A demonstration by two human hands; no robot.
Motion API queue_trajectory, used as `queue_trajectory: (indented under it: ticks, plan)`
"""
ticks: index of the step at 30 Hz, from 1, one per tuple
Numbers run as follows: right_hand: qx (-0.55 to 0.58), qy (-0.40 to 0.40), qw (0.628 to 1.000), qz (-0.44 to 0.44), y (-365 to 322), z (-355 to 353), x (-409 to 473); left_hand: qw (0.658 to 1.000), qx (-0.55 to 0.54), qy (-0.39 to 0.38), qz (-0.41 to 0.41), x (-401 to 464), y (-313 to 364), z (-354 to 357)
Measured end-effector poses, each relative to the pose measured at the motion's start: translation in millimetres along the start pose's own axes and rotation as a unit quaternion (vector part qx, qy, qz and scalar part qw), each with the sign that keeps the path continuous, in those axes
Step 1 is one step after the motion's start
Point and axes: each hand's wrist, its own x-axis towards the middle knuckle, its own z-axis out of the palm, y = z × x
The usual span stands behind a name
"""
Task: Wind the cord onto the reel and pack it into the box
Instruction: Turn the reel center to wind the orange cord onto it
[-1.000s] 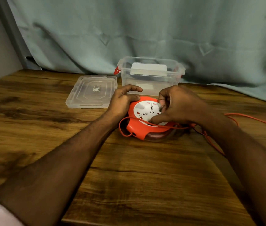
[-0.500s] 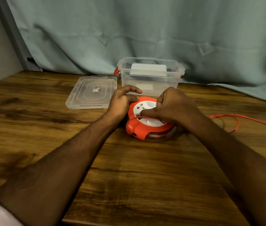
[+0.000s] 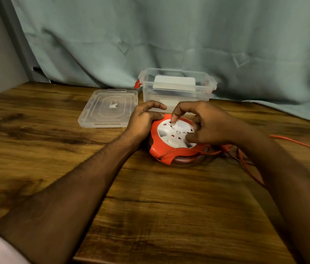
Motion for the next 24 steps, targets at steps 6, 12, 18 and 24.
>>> queue_trajectory:
  ticks: [6, 12, 18, 24]
  plan:
    - [0.011, -0.022, 0.999, 0.020, 21, -5, 2, 1.000, 0.001, 0.003, 0.001, -2, 2, 2]
    - [-0.017, 0.004, 0.999, 0.029, 20, -2, 2, 1.000, -0.003, 0.006, 0.008, -2, 1, 3]
    - [-0.045, 0.005, 0.998, 0.051, 14, 3, 2, 1.000, -0.001, 0.012, 0.008, -1, -1, 4]
    - [-0.072, 0.032, 0.994, 0.081, 0, 11, 6, 1.000, 0.002, 0.015, 0.010, 0, -1, 4]
